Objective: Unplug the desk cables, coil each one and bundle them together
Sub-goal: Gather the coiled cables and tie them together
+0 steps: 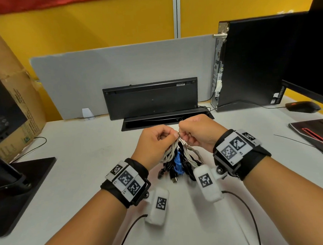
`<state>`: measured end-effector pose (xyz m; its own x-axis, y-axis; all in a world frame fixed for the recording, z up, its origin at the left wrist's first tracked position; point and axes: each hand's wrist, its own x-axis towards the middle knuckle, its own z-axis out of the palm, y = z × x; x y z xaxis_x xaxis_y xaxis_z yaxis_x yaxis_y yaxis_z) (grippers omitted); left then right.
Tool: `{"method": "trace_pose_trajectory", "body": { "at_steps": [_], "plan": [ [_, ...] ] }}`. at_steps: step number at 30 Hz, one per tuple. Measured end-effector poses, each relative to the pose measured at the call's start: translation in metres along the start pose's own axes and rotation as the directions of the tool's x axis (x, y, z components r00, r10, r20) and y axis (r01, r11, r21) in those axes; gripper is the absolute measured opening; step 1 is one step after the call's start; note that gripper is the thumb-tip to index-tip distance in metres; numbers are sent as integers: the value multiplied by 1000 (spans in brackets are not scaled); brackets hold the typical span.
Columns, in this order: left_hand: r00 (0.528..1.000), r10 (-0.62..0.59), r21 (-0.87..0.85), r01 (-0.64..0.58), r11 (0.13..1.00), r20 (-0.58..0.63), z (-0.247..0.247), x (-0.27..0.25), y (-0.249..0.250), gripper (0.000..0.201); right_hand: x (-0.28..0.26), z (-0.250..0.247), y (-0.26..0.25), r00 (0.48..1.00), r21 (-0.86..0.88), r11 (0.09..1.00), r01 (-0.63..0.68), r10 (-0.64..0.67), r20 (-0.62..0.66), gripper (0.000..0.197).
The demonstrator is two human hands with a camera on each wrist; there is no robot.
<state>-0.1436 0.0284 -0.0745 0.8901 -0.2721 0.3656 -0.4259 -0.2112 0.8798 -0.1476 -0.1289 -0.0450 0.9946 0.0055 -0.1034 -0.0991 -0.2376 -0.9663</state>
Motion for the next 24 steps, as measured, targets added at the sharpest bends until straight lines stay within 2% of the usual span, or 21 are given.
{"method": "trace_pose_trajectory", "body": {
  "at_steps": [6,9,11,14,19,21,24],
  "plan": [
    [1000,12,88,-14,996,24,0,0,-3,5,3,-5,-11,999,143,989,-43,46,-16,29],
    [997,24,125,-33,992,71,-1,2,-3,7,4,-7,-14,999,139,990,-39,37,13,27],
    [995,18,157,-33,987,94,-2,4,-2,8,5,-10,-17,999,48,998,-31,30,30,27],
    [994,26,235,-51,971,107,-3,6,-4,10,5,-15,-25,999,-181,983,-29,37,36,26],
    [991,58,337,-96,937,120,-4,7,-4,10,4,-19,-35,991,-484,874,-50,104,86,33],
    [990,66,352,-108,930,128,-3,7,-4,9,3,-15,-34,987,-515,856,-44,118,111,29],
    [989,47,354,-96,931,143,-3,8,-3,10,3,-9,-30,982,-454,889,-66,140,130,25]
  ]
}}
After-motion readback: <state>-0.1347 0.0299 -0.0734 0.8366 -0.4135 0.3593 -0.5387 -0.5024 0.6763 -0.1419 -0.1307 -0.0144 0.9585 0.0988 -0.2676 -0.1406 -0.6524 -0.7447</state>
